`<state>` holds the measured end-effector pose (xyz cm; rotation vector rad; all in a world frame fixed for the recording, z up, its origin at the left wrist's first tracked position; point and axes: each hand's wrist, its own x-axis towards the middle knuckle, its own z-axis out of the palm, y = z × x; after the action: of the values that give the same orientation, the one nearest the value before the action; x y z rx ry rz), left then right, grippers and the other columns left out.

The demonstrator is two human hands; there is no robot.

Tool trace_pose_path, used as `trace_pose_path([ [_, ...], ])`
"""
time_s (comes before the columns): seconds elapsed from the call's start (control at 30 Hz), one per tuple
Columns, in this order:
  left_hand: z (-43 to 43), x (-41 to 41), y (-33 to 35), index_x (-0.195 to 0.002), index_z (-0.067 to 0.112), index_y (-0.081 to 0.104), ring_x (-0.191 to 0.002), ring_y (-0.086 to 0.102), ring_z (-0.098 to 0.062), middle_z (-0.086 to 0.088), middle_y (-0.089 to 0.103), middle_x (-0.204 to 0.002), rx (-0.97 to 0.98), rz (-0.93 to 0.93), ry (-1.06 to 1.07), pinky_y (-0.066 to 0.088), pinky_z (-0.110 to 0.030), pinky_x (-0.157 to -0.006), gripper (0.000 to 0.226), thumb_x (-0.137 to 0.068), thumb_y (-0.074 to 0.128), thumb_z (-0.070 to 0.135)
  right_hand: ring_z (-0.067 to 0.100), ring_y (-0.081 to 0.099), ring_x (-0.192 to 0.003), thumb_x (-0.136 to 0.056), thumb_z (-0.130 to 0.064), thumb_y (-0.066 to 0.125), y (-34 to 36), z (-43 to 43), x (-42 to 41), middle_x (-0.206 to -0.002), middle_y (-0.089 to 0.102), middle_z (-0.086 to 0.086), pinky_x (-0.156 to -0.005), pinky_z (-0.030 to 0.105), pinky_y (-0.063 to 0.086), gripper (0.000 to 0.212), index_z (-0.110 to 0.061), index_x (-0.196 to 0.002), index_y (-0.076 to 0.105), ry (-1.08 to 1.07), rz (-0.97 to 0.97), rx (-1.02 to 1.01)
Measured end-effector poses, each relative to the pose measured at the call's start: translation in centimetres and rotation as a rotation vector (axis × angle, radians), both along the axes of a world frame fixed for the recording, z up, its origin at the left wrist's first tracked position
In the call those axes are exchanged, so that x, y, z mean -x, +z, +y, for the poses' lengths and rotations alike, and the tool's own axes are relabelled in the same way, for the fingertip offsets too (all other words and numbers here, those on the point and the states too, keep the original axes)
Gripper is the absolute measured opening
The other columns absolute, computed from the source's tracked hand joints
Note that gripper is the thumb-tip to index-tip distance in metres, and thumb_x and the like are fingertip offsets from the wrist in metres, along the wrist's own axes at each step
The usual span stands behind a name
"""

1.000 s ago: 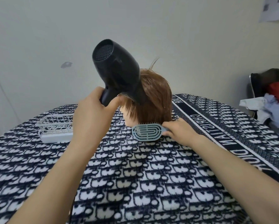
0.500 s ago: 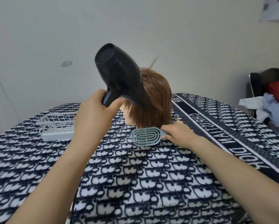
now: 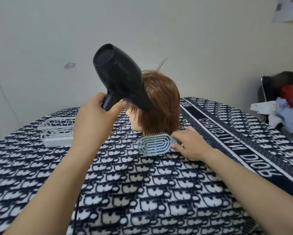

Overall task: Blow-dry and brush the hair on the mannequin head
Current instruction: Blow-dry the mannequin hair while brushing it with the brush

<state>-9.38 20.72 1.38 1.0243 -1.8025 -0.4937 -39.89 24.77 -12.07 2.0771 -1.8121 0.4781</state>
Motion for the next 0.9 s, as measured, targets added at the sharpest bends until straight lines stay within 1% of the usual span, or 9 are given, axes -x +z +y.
trace_pose_path([
  [0.1, 0.1, -0.1, 0.2, -0.085, 0.026, 0.061, -0.055, 0.063, -0.024, 0.001, 0.067, -0.067, -0.025, 0.059, -0.016, 0.06, -0.058, -0.068, 0.033, -0.086, 0.068, 0.058, 0.01, 0.046, -0.064, -0.09, -0.047, 0.041, 1.4, 0.7, 0.6, -0.072, 0.053, -0.012, -0.073, 0.029, 0.025, 0.024, -0.026, -0.084, 0.051, 0.029, -0.09, 0.134],
  [0.23, 0.6, -0.2, 1.2, -0.086, 0.027, 0.058, -0.068, 0.068, -0.033, -0.002, 0.069, -0.074, 0.033, 0.062, 0.04, 0.059, -0.058, -0.073, 0.04, -0.079, 0.058, 0.067, 0.011, 0.043, -0.06, -0.093, -0.046, 0.036, 4.9, 0.7, 1.6, -0.064, 0.047, -0.009, -0.071, 0.035, 0.03, 0.031, -0.024, -0.076, 0.049, 0.029, -0.219, 0.292],
  [0.3, 0.7, -0.1, 1.7, -0.085, 0.026, 0.058, -0.067, 0.067, -0.035, -0.004, 0.068, -0.073, 0.039, 0.103, 0.023, 0.058, -0.059, -0.073, 0.041, -0.078, 0.058, 0.067, 0.012, 0.042, -0.058, -0.091, -0.045, 0.036, 7.1, 0.3, 2.1, -0.061, 0.044, -0.009, -0.069, 0.034, 0.026, 0.029, -0.025, -0.073, 0.044, 0.03, -0.279, 0.349],
  [0.4, 0.9, 0.2, 2.6, -0.085, 0.026, 0.058, -0.068, 0.066, -0.035, -0.003, 0.068, -0.074, 0.07, 0.135, 0.022, 0.058, -0.06, -0.07, 0.04, -0.08, 0.059, 0.066, 0.016, 0.044, -0.061, -0.089, -0.048, 0.035, 10.1, -0.7, 3.0, -0.063, 0.048, -0.006, -0.069, 0.031, 0.022, 0.037, -0.018, -0.074, 0.049, -0.006, -0.276, 0.388],
  [0.5, 0.9, 0.6, 3.2, -0.085, 0.026, 0.059, -0.068, 0.066, -0.031, 0.002, 0.068, -0.072, 0.092, 0.186, 0.025, 0.057, -0.058, -0.07, 0.036, -0.084, 0.061, 0.062, 0.017, 0.044, -0.067, -0.09, -0.051, 0.031, 12.2, -1.8, 3.8, -0.067, 0.048, -0.008, -0.071, 0.032, 0.021, 0.035, -0.022, -0.076, 0.045, -0.07, -0.189, 0.375],
  [0.6, 0.7, 1.1, 3.7, -0.084, 0.03, 0.059, -0.062, 0.064, -0.02, 0.012, 0.068, -0.067, 0.103, 0.22, 0.022, 0.055, -0.049, -0.068, 0.032, -0.085, 0.061, 0.062, 0.017, 0.044, -0.072, -0.089, -0.052, 0.03, 13.2, -3.0, 4.5, -0.071, 0.047, -0.01, -0.071, 0.032, 0.02, 0.033, -0.024, -0.077, 0.045, -0.09, -0.168, 0.356],
  [0.73, 0.7, 2.0, 3.8, -0.082, 0.032, 0.058, -0.062, 0.065, -0.021, 0.016, 0.068, -0.068, 0.11, 0.212, 0.007, 0.05, -0.042, -0.058, 0.03, -0.086, 0.061, 0.062, 0.021, 0.048, -0.075, -0.091, -0.049, 0.034, 12.8, -4.6, 5.4, -0.072, 0.052, -0.008, -0.072, 0.034, 0.025, 0.033, -0.021, -0.079, 0.048, -0.138, -0.205, 0.277],
  [0.8, 0.7, 2.3, 3.7, -0.082, 0.031, 0.058, -0.063, 0.064, -0.025, 0.01, 0.068, -0.07, 0.096, 0.199, -0.013, 0.049, -0.045, -0.058, 0.031, -0.086, 0.062, 0.061, 0.023, 0.05, -0.074, -0.091, -0.048, 0.036, 11.9, -5.1, 5.8, -0.073, 0.055, -0.003, -0.071, 0.035, 0.027, 0.035, -0.017, -0.079, 0.048, -0.136, -0.264, 0.222],
  [0.9, 0.6, 2.8, 3.5, -0.083, 0.027, 0.059, -0.07, 0.065, -0.037, -0.001, 0.066, -0.072, 0.076, 0.18, -0.049, 0.054, -0.057, -0.066, 0.037, -0.081, 0.061, 0.064, 0.02, 0.048, -0.069, -0.093, -0.046, 0.038, 10.2, -5.3, 6.1, -0.068, 0.049, -0.005, -0.071, 0.035, 0.029, 0.035, -0.016, -0.076, 0.044, -0.063, -0.361, 0.163],
])
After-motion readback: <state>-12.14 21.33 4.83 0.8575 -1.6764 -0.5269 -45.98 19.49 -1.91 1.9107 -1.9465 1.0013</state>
